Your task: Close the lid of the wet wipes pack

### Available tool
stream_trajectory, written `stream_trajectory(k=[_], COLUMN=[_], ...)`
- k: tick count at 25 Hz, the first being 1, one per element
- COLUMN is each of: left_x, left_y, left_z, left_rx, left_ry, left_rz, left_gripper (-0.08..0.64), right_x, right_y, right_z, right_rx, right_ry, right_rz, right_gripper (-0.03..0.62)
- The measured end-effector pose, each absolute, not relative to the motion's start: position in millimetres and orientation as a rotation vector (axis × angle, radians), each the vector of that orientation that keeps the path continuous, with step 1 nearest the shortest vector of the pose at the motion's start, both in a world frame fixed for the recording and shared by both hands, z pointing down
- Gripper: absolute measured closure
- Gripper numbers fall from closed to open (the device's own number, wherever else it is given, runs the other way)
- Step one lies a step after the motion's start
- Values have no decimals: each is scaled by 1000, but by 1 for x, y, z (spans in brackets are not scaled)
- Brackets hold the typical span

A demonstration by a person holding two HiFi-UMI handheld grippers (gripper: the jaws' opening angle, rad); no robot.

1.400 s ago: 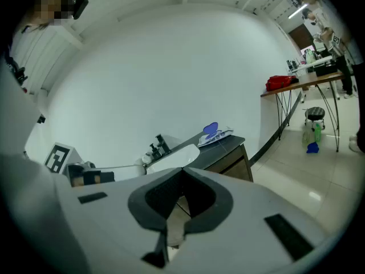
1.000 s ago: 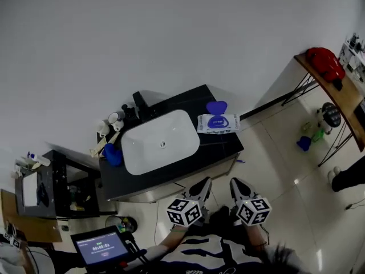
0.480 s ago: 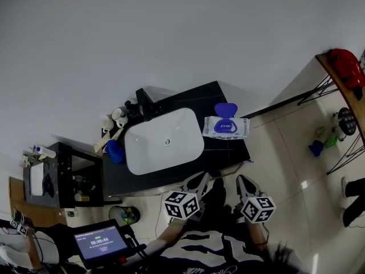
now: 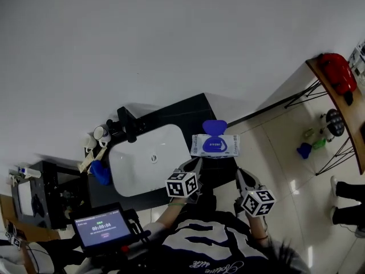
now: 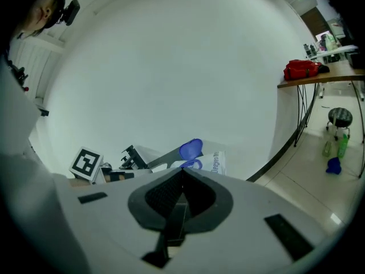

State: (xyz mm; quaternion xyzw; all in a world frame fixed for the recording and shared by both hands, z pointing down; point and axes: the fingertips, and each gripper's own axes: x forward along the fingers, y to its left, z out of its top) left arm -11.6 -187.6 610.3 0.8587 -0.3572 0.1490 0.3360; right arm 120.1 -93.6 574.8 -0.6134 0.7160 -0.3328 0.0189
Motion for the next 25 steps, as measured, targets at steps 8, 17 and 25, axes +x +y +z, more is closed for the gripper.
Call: stream_trajectory(k=[8,17,25], left_x=[-7,-6,-7], left_y=[-232,-224,-225], left_z=[664,688,692], left_rx=[2149,2050,2015], left_ry=[-924,-888,-930], left_rz=[566,630,639], left_gripper=[560,560,560], right_x=[143,165,160], right_y=[-148,-253,-316], right_z=[586,602,648], right_rx=[-2005,-1910,-1760], right_ry=[2286,2623,2846], right_rz=[-1034,-949,-1067], right_gripper=[594,594,594])
